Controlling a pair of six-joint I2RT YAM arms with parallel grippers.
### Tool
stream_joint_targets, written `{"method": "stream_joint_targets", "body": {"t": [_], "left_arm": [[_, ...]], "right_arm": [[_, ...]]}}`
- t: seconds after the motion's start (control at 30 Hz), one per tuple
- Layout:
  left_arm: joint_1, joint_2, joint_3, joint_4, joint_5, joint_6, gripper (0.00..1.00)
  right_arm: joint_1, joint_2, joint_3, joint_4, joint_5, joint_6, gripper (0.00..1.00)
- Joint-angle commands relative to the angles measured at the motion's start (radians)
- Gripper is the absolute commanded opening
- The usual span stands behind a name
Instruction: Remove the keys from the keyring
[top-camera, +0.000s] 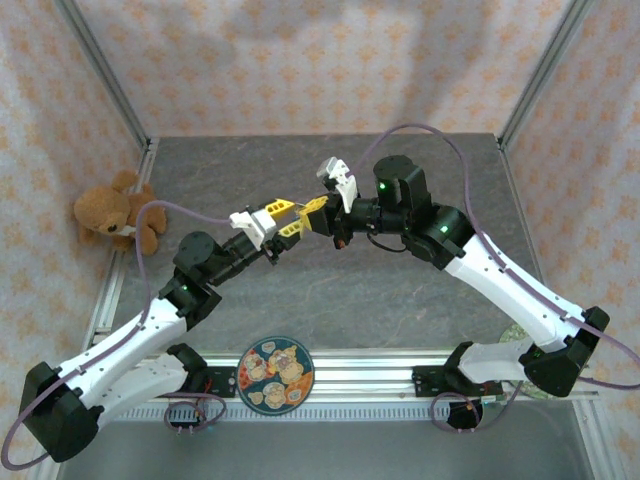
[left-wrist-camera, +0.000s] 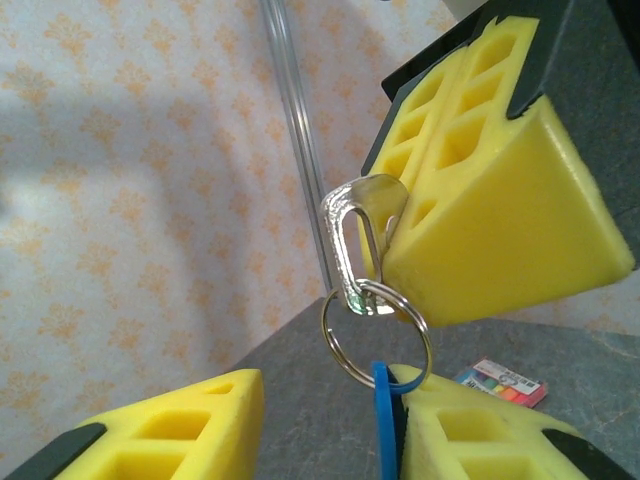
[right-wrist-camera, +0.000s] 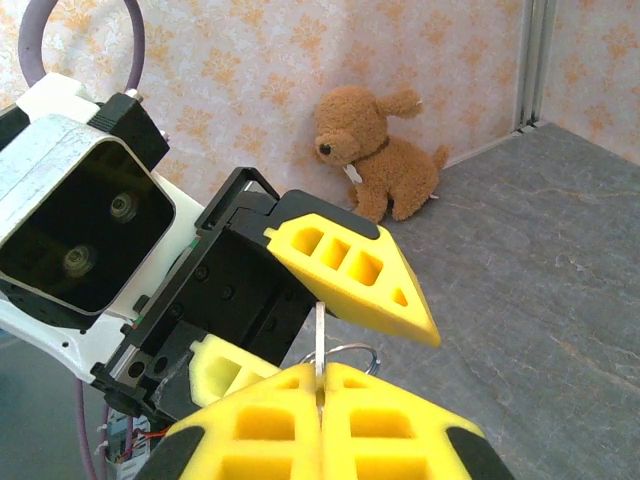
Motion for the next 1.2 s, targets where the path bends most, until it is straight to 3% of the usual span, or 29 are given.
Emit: {"method": "stream_joint_targets", "body": {"t": [0.0,0.2,0.53,0.77,0.93,1.13,1.17], "left_arm": [[0.001,0.005,0.039,0.077,-0.025,0.002,0.46],[0.001,0.023,0.054,0.095,-0.009,-0.003,0.51],[0.001,0.032,0.061,0.102,-0.004,-0.003,0.3],[0.001,0.015,0.067,0.061,0.008,-0.011,0.08],[0.002,0.003,0.083,0.007,0.031,-0.04,0.0],[0.004,0.001,0.102,-0.048,0.063,-0.085,0.0],[0.004,0.001,0.102,-0.056,0.064,-0.081,0.1]], "right_arm": [[-0.002,-0.035,-0.005,0.051,-0.029,0.018,0.0],[-0.003,-0.036,-0.009,0.061,-0.032,0.023,0.0],[-0.004,-0.048,-0.016,0.065,-0.026,0.022,0.0],[-0.032,-0.062,-0.038,0.093,-0.035,0.044,0.0],[-0.036,-0.076,-0.053,0.102,-0.021,0.023,0.0],[-0.036,-0.082,-0.085,0.139,0.005,-0.006,0.0],[-0.036,-0.082,-0.08,0.134,0.002,-0.008,0.0]]}}
